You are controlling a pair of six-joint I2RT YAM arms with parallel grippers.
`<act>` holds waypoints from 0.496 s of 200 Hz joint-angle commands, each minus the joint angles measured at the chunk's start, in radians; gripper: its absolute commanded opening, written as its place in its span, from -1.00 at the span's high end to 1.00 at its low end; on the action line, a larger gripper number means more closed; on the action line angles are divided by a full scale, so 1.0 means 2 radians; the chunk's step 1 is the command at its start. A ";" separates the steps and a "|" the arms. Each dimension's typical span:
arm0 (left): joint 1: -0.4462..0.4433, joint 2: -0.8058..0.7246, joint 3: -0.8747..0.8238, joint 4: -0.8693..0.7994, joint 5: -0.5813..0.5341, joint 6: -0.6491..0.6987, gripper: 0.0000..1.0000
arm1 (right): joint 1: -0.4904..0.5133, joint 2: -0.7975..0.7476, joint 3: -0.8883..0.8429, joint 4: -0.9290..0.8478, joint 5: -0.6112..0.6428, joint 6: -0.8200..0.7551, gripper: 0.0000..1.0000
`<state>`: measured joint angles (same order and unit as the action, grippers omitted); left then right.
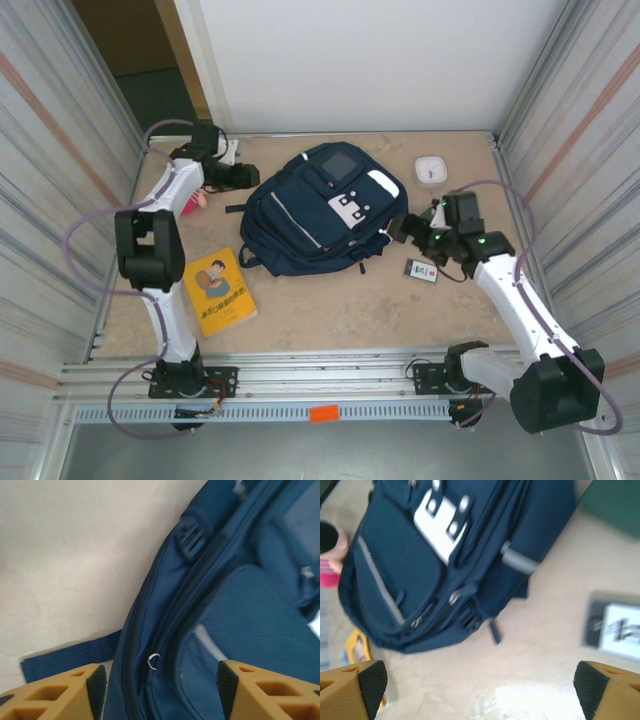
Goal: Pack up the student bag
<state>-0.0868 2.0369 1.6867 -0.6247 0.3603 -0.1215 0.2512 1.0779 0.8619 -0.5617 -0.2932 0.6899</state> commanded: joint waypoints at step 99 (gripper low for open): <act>-0.016 -0.110 -0.110 -0.003 0.019 -0.044 1.00 | 0.117 0.128 -0.073 0.202 0.073 0.192 -0.79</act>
<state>-0.1135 2.0075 1.5444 -0.6544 0.3275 -0.1577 0.4786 1.2804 0.7139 -0.2485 -0.1802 1.0157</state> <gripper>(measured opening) 0.071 0.900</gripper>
